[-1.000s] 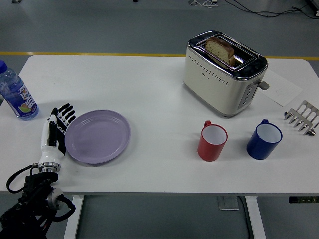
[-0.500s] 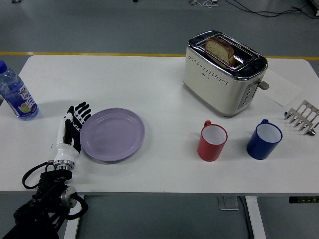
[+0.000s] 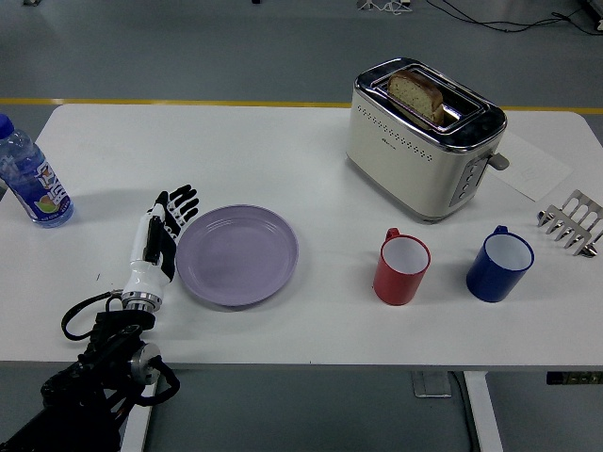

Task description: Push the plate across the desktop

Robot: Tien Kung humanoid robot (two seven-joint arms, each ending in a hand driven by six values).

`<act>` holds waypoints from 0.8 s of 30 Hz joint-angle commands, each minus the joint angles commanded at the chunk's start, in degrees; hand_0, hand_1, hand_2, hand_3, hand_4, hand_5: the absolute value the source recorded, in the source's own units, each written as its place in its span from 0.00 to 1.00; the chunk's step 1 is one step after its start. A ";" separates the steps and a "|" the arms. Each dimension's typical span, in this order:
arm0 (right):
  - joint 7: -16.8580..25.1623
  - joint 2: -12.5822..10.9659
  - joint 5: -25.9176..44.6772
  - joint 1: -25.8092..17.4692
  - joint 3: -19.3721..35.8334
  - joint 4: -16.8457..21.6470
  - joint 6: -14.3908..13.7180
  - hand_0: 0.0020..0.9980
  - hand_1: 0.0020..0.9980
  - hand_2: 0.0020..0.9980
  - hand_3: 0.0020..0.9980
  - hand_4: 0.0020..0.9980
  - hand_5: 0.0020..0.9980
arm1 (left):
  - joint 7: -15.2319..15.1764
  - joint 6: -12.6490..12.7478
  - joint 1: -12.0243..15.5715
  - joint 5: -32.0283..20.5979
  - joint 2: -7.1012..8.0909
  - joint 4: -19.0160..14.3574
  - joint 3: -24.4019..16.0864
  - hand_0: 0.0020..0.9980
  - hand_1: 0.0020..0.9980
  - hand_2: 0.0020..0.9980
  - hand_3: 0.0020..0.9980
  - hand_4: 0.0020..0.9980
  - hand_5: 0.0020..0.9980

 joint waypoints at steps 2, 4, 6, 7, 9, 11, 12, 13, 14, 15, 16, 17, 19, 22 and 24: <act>0.04 -0.01 0.21 -0.02 -0.13 0.00 -0.02 0.61 0.52 0.58 0.58 0.36 0.26 | 0.00 -0.13 -0.31 -0.51 0.00 0.05 1.34 0.79 0.80 0.79 0.71 0.45 1.00; 0.07 -0.02 0.34 -0.03 -0.20 0.00 -0.04 0.61 0.52 0.58 0.58 0.36 0.26 | 0.00 -0.28 -0.46 -1.01 0.00 0.17 2.43 0.79 0.80 0.79 0.71 0.45 1.00; 0.09 -0.02 0.44 -0.02 -0.26 0.00 -0.05 0.61 0.52 0.58 0.58 0.36 0.26 | 0.00 -0.38 -0.60 -1.67 0.00 0.30 3.70 0.79 0.80 0.79 0.71 0.45 1.00; 0.10 -0.02 0.49 -0.05 -0.28 0.00 -0.06 0.61 0.52 0.58 0.58 0.36 0.26 | 0.00 -0.39 -0.69 -1.90 0.00 0.23 4.31 0.79 0.80 0.79 0.71 0.45 1.00; 0.14 -0.03 0.60 -0.11 -0.35 0.00 -0.08 0.61 0.52 0.58 0.58 0.36 0.26 | 0.00 -0.45 -0.80 -2.08 0.00 -0.10 4.93 0.79 0.80 0.79 0.71 0.45 1.00; 0.15 -0.04 0.63 -0.18 -0.37 0.00 -0.09 0.61 0.52 0.58 0.58 0.36 0.26 | 0.00 -0.56 -0.92 -2.19 0.00 -0.47 5.45 0.79 0.80 0.79 0.71 0.45 1.00; 0.15 -0.04 0.57 -0.19 -0.33 0.00 -0.08 0.61 0.52 0.58 0.58 0.36 0.26 | 0.00 -0.62 -0.99 -2.32 0.00 -0.61 5.84 0.79 0.80 0.79 0.71 0.45 1.00; 0.14 -0.04 0.47 -0.20 -0.29 0.00 -0.07 0.61 0.52 0.58 0.58 0.36 0.26 | 0.00 -0.67 -1.06 -2.48 0.00 -0.72 6.25 0.79 0.80 0.79 0.71 0.45 1.00; 0.14 -0.04 0.44 -0.21 -0.27 0.00 -0.07 0.61 0.52 0.58 0.58 0.36 0.26 | 0.00 -0.68 -1.08 -2.54 0.00 -0.76 6.40 0.79 0.80 0.79 0.71 0.45 1.00; 0.14 -0.04 0.43 -0.21 -0.27 0.00 -0.06 0.61 0.52 0.58 0.58 0.36 0.26 | 0.00 -0.69 -1.09 -2.56 0.00 -0.77 6.45 0.79 0.80 0.79 0.71 0.45 1.00; 0.15 -0.04 0.43 -0.24 -0.29 0.00 -0.06 0.61 0.52 0.58 0.58 0.36 0.26 | 0.00 -0.69 -1.16 -2.78 0.00 -0.91 7.29 0.79 0.80 0.79 0.71 0.45 1.00; 0.15 -0.04 0.39 -0.24 -0.26 0.00 -0.06 0.61 0.52 0.58 0.58 0.36 0.26 | 0.00 -0.69 -1.21 -2.84 0.00 -1.12 7.70 0.79 0.80 0.79 0.71 0.45 1.00; 0.14 -0.03 0.43 -0.25 -0.27 0.00 -0.07 0.61 0.52 0.58 0.58 0.36 0.26 | 0.00 -0.70 -1.28 -2.89 0.00 -1.39 8.09 0.79 0.80 0.79 0.71 0.44 1.00; 0.15 -0.02 0.53 -0.24 -0.32 0.00 -0.09 0.61 0.52 0.58 0.58 0.36 0.26 | 0.00 -0.80 -1.44 -2.95 0.00 -1.96 8.80 0.79 0.80 0.79 0.71 0.44 1.00; 0.14 -0.01 0.54 -0.24 -0.31 0.00 -0.10 0.61 0.52 0.58 0.58 0.36 0.26 | 0.00 -0.85 -1.50 -2.97 0.00 -2.20 9.22 0.80 0.81 0.80 0.71 0.44 1.00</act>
